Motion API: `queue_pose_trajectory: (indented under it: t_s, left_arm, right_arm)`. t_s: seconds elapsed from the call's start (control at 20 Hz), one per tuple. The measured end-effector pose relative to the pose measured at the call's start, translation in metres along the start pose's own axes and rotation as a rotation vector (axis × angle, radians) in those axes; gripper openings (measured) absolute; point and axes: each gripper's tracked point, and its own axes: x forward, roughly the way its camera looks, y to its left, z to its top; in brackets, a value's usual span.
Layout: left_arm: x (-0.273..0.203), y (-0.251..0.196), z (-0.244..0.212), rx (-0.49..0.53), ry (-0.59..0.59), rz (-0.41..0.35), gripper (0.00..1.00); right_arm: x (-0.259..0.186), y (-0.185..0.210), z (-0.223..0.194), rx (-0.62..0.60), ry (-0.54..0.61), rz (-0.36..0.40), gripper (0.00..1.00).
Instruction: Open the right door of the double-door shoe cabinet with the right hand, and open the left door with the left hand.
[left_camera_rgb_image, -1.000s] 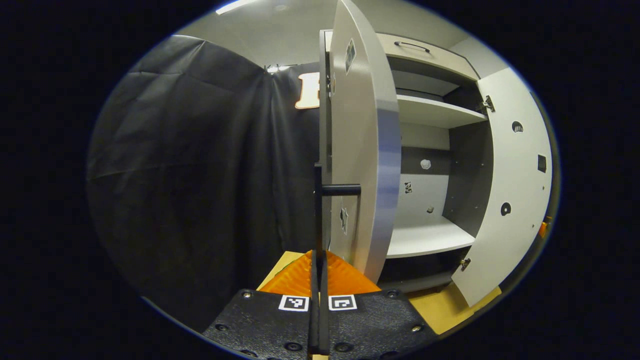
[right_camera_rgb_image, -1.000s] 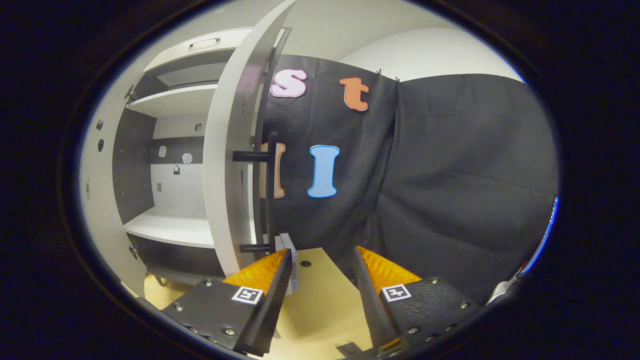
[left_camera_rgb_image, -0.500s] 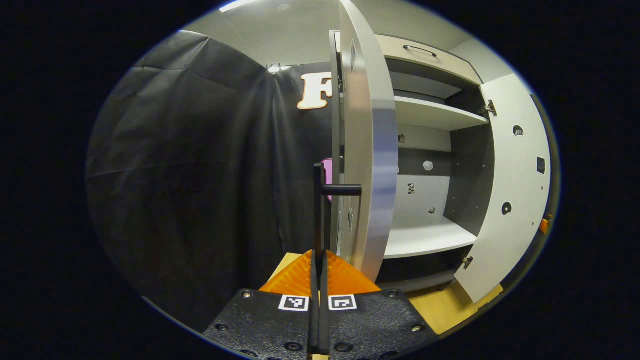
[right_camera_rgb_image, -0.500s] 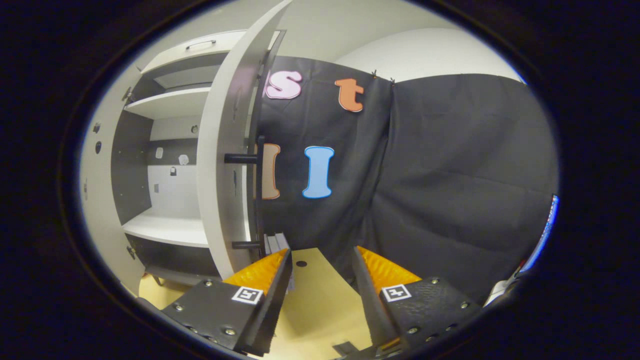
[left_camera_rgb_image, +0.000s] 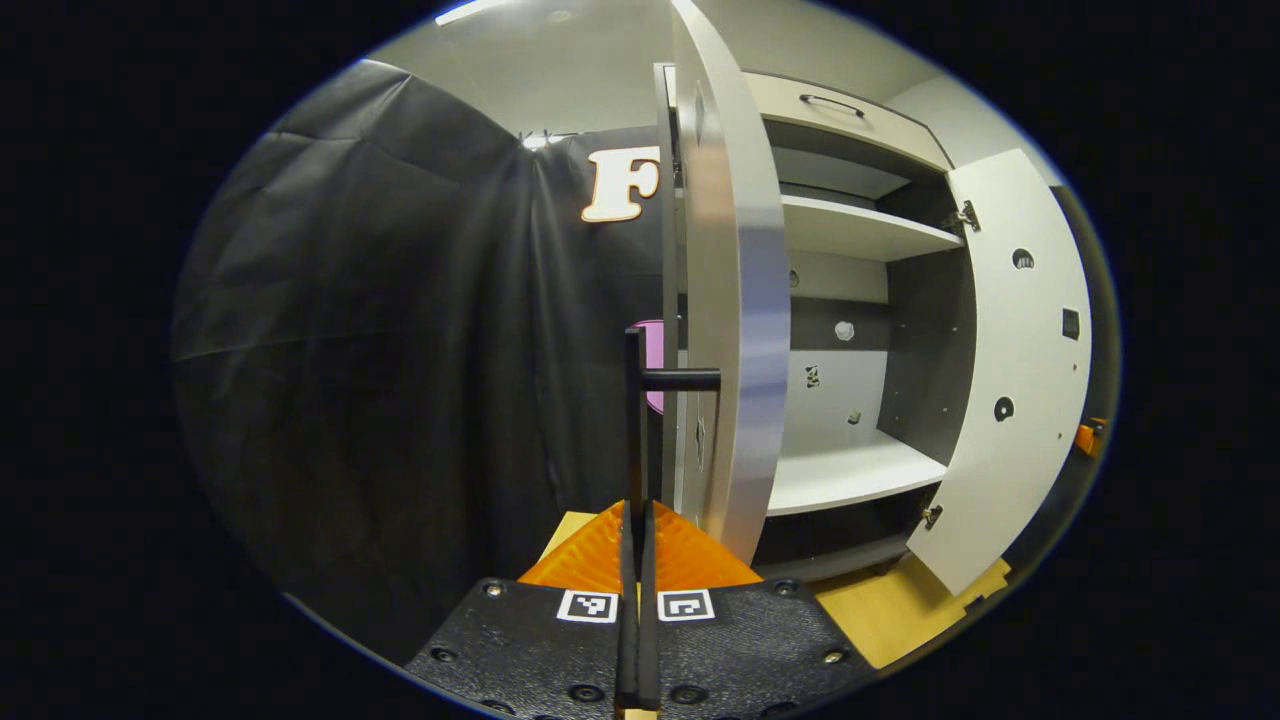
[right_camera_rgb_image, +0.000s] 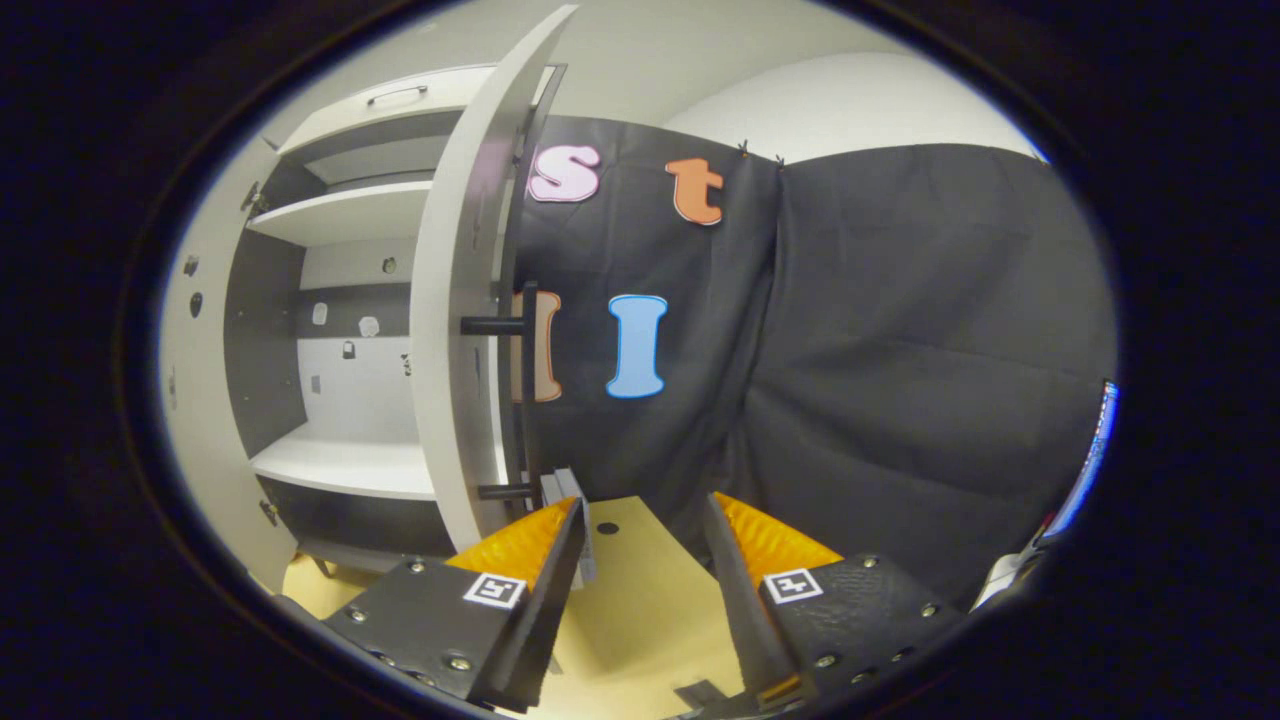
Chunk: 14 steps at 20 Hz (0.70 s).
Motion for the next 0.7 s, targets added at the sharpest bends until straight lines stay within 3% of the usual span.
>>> queue_pose_trajectory:
  t_s: [0.3,0.5,0.7]
  left_arm:
    - [-0.017,0.007,0.007,0.008,-0.008,0.046,0.07]
    - [-0.043,0.012,0.038,0.052,-0.047,0.127,0.07]
    - [-0.065,-0.021,0.074,0.008,-0.113,0.065,0.02]
  right_arm:
    - [-0.032,0.016,0.03,-0.022,-0.056,0.002,0.72]
    - [-0.057,0.047,0.063,-0.022,-0.098,0.062,0.72]
    - [-0.067,0.097,0.083,-0.001,-0.125,0.176,0.71]
